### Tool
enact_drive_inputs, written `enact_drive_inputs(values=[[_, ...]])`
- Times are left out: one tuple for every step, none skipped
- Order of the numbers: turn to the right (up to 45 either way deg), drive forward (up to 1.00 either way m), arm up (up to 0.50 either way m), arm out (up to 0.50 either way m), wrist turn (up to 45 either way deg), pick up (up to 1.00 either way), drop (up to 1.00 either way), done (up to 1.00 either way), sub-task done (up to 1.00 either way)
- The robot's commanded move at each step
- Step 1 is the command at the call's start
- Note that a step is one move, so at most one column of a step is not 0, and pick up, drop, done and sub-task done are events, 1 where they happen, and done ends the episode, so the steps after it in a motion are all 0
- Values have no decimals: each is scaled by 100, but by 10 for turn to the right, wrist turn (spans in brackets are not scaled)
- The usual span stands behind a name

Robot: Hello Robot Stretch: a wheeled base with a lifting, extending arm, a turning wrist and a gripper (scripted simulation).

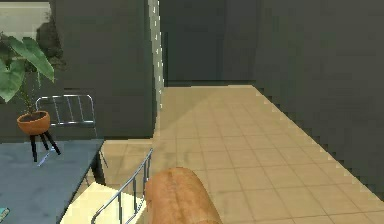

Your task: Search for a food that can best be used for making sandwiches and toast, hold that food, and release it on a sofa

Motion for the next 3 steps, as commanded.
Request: enact_drive_inputs(values=[[0, 5, 0, 0, 0, 0, 0, 0, 0], [150, 0, 0, 0, 0, 0, 0, 0, 0], [0, 35, 0, 0, 0, 0, 0, 0, 0]])
